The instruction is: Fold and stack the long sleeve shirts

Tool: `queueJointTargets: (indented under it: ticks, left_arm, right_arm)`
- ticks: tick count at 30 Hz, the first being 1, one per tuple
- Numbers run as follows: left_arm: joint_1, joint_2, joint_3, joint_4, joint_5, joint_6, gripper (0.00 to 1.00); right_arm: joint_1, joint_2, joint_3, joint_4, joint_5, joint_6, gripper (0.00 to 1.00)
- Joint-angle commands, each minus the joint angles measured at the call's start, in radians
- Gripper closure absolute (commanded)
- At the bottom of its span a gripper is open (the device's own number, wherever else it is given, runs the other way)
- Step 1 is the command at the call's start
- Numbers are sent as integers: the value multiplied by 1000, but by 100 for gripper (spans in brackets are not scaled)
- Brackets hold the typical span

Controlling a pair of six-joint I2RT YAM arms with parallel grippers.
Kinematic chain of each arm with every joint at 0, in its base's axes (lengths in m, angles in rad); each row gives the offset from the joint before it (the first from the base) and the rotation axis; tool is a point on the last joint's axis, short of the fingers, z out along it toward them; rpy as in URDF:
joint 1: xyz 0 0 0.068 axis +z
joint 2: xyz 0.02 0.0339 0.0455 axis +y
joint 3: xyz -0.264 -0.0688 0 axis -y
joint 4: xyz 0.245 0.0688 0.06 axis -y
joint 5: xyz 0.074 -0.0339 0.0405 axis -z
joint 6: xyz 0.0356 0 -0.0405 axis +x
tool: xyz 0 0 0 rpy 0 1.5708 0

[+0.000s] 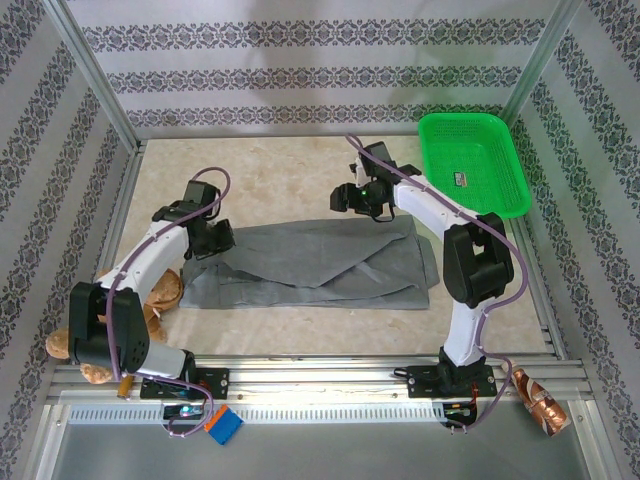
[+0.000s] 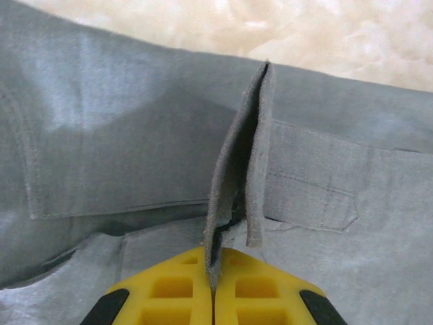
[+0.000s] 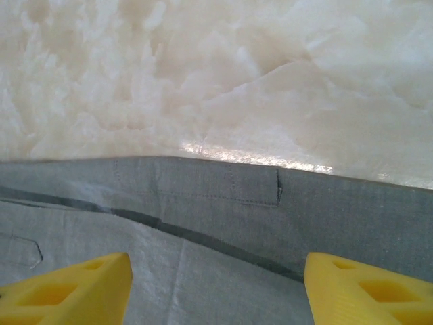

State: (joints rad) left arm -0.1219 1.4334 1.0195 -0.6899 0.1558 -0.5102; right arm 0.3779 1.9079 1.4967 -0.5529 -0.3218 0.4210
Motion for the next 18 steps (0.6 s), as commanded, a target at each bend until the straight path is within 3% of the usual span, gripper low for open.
queueJointTargets:
  ticks: [1,11,18]
  left_arm:
    - [27,18,-24,47,-15,41,94]
    - [43,128,-17,121,7,101,94]
    - [72,156,-12,170,12,98,93]
  right_arm:
    - [13,-37,-6,-4,-34,-39,30]
    - [21,-57,-37,-18,-45,-40,31]
    - [7,-158,-149,-48,-36,-24,31]
